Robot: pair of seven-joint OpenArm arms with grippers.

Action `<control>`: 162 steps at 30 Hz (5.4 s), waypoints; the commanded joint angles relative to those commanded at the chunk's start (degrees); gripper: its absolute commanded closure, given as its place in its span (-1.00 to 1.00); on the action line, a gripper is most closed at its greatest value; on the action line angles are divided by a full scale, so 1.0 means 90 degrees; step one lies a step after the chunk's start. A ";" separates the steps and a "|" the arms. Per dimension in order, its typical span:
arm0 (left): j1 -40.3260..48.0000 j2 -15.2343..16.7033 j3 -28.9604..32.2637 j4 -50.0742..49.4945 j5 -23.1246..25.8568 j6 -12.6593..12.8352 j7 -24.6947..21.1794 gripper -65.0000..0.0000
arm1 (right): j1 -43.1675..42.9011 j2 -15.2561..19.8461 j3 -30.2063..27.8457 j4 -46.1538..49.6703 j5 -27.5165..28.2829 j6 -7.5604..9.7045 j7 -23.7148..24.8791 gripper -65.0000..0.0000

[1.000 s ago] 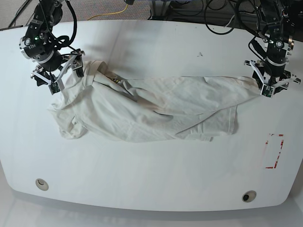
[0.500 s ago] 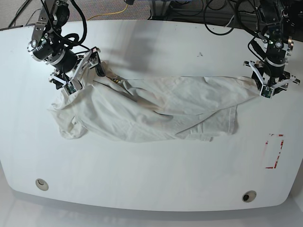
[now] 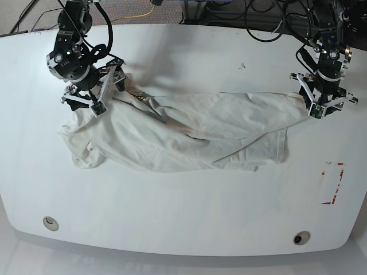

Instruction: Layout the t-shirt on the table in an organized manner, then fold the t-shirt properly

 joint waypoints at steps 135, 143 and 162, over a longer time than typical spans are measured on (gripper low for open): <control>-0.0488 -0.0029 0.0254 -0.0479 0.0010 0.0000 -0.0010 0.19 | 0.0049 -0.2187 0.2598 -0.1270 0.0830 -0.0591 0.1797 -0.28; -0.0488 -0.0029 0.0254 -0.0479 0.0010 0.0000 -0.0010 0.19 | 0.0010 -0.2187 0.2598 -0.1270 0.0821 -0.0581 0.1797 -0.06; -0.0606 -0.0010 0.0254 -0.0488 0.0010 0.0000 -0.0010 0.19 | 0.0039 -0.2100 0.2598 -0.1280 0.0811 -0.0581 0.1455 0.98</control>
